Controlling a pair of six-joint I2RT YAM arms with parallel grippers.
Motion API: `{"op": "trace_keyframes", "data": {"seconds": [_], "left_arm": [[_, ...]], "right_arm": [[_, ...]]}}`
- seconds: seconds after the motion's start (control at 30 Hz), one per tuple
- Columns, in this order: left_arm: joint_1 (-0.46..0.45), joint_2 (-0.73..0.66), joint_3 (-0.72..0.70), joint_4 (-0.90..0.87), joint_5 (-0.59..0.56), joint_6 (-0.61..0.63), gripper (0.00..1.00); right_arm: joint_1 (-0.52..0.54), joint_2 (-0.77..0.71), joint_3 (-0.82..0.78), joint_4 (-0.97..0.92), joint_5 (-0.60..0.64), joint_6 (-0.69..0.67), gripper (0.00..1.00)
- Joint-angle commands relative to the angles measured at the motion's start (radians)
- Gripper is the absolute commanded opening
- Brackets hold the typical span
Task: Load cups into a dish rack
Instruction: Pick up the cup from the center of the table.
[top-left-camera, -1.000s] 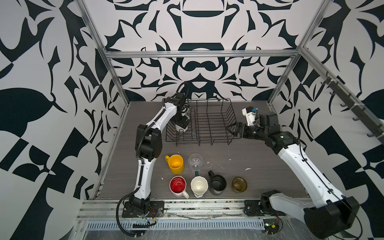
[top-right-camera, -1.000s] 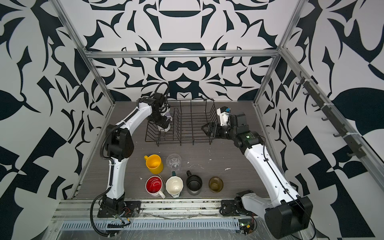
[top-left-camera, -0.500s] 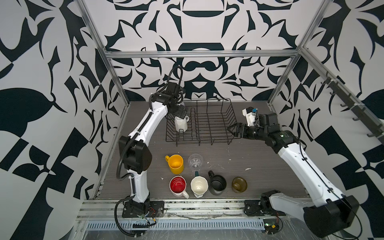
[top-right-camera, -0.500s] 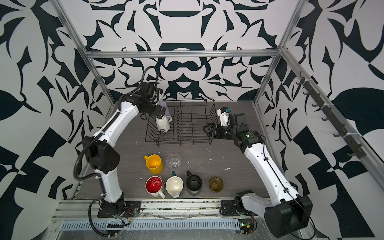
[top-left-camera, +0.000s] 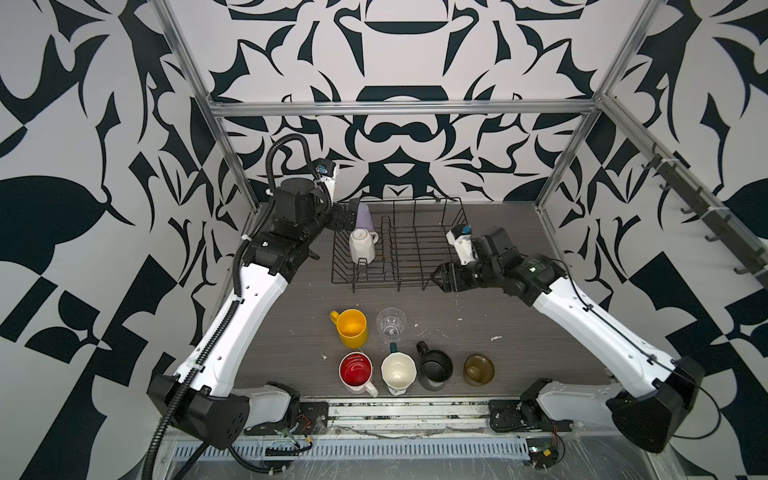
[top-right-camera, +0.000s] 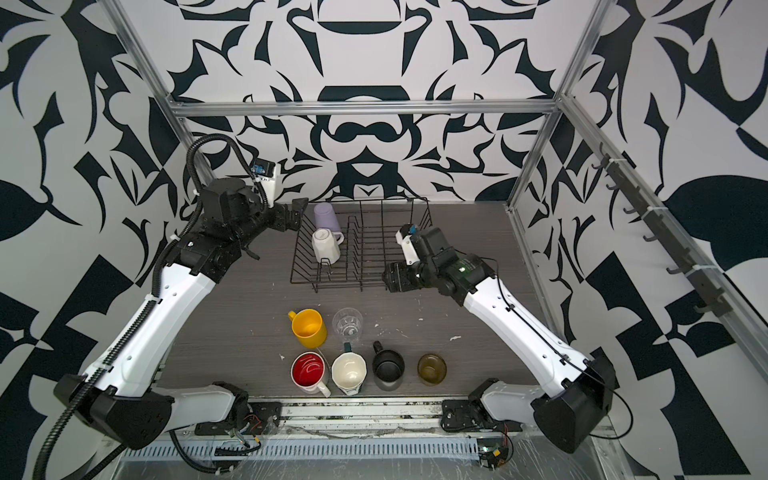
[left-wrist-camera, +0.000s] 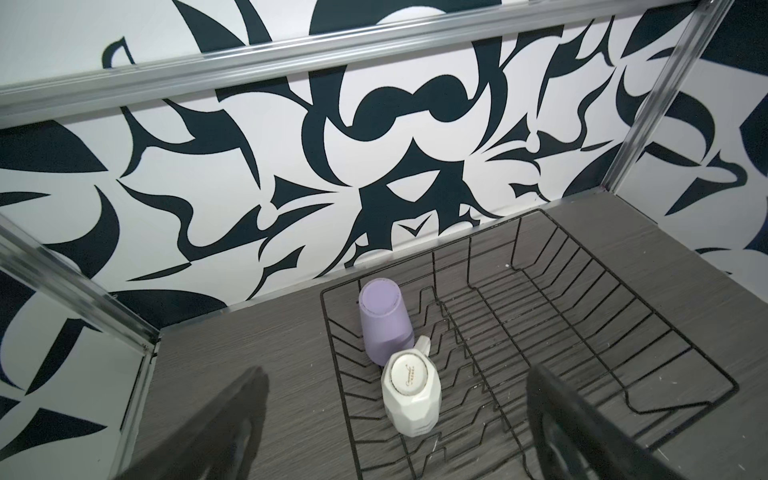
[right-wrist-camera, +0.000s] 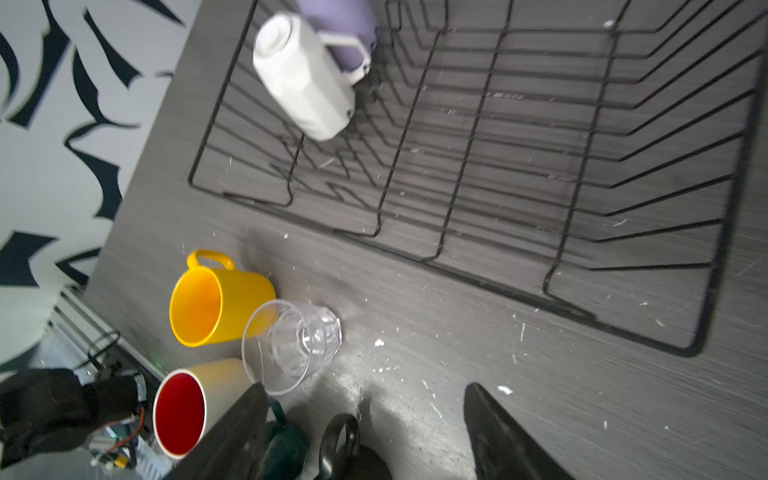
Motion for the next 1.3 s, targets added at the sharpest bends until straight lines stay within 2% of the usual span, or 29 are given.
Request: {"op": "trace_keyframes", "data": {"seconds": [0.0,0.2,0.33,0.5,0.87,1.07,1.27], "left_arm": [[0.001,-0.087,-0.117,0.135,-0.029,-0.064,0.99],[0.002,-0.162,-0.229,0.190,-0.156,-0.117,0.99],[0.007,-0.200,-0.296,0.239,-0.186,-0.147,0.99],[0.011,-0.195,-0.300,0.206,-0.212,-0.153,0.99],[0.019,-0.212,-0.316,0.205,-0.214,-0.139,0.99],[0.025,-0.231,-0.317,0.191,-0.220,-0.133,0.99],[0.028,-0.236,-0.317,0.185,-0.221,-0.134,0.99]], "right_arm": [[0.079,0.011,0.037,-0.060,0.127,0.030,0.75],[0.208,0.076,0.038,-0.077,0.175,0.086,0.72],[0.275,0.134,0.034,-0.078,0.215,0.118,0.70],[0.310,0.201,0.022,-0.021,0.200,0.155,0.69],[0.316,0.354,0.013,0.087,0.186,0.186,0.64],[0.315,0.419,0.016,0.107,0.176,0.184,0.51],[0.317,0.465,0.028,0.113,0.167,0.171,0.33]]}}
